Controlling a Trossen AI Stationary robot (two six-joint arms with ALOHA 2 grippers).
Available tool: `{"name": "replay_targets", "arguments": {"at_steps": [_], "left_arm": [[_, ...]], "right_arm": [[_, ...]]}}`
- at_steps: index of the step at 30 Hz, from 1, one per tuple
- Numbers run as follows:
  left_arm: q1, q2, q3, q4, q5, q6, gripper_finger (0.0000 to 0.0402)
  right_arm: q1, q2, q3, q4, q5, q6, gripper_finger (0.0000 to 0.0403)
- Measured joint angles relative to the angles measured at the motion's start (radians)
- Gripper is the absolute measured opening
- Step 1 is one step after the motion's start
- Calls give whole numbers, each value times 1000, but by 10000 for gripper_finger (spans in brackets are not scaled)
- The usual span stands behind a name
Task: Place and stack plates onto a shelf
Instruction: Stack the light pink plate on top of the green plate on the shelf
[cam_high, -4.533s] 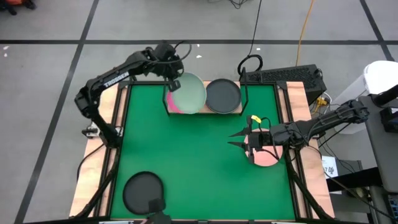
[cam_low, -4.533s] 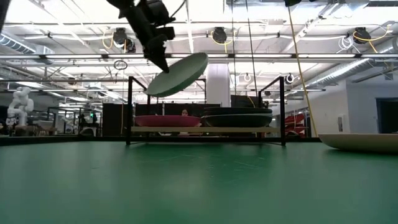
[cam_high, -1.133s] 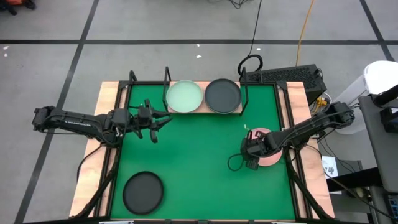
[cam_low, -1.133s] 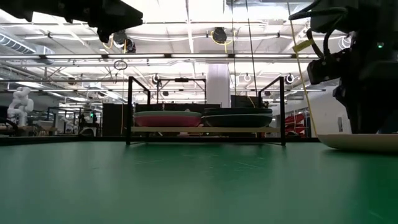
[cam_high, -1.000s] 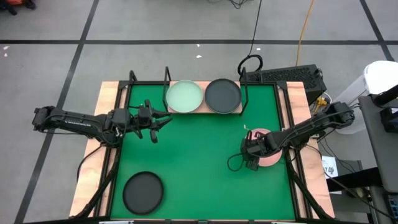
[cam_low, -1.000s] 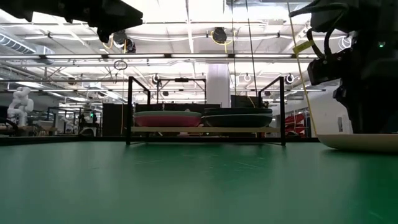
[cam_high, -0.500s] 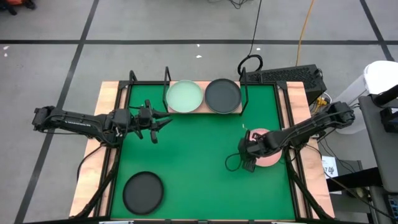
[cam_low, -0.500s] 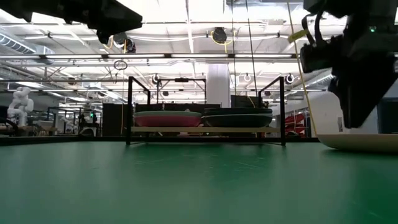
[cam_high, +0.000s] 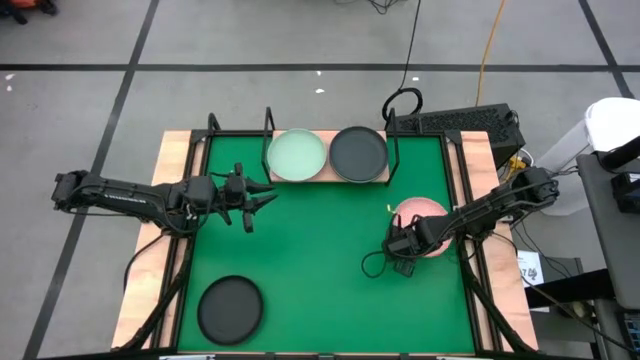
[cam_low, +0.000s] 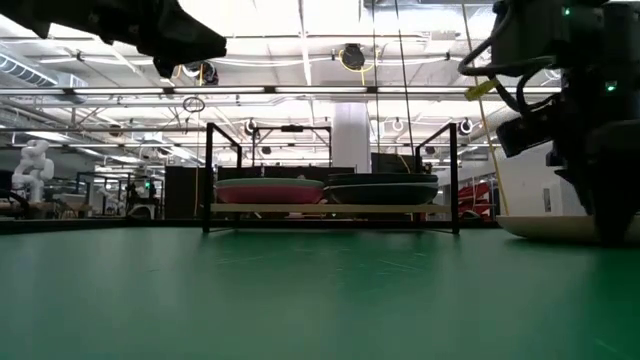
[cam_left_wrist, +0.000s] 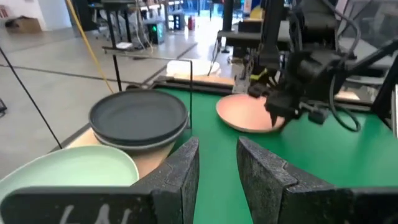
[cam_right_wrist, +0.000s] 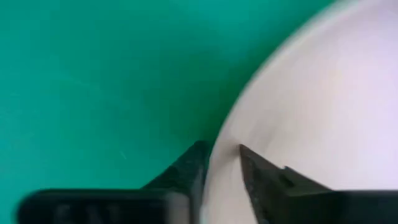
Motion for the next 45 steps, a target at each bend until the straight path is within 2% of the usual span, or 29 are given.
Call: {"name": "replay_targets", "arguments": {"at_steps": [2,4,8,11,15,20,26,33,39,45], "left_arm": [[0,0,0,-7,0,0,113],[0,0,0,-6,0,-4,113],[1,0,0,3,-1,18,113],[6,0,0,-2,-26,85,113],[9,0,0,-3,-27,111,113],[9,0,0,28,-28,70,113],[9,-1,0,66,-28,102,113],[9,-1,0,68,-54,107,113],[9,-1,0,98,-55,154,113],[9,-1,0,110,-55,162,113]], "right_arm": [[0,-16,1,-8,-15,-7,35],[0,-34,12,-16,-13,-24,14],[0,-85,65,8,-16,-65,8],[0,-109,122,49,25,-139,3],[-22,-110,221,141,98,-294,1],[-81,-74,349,248,175,-537,1],[-209,5,480,352,267,-843,0],[-376,183,596,409,270,-1136,0],[-444,337,691,428,262,-1281,0],[-482,444,744,456,262,-1351,0]]}}
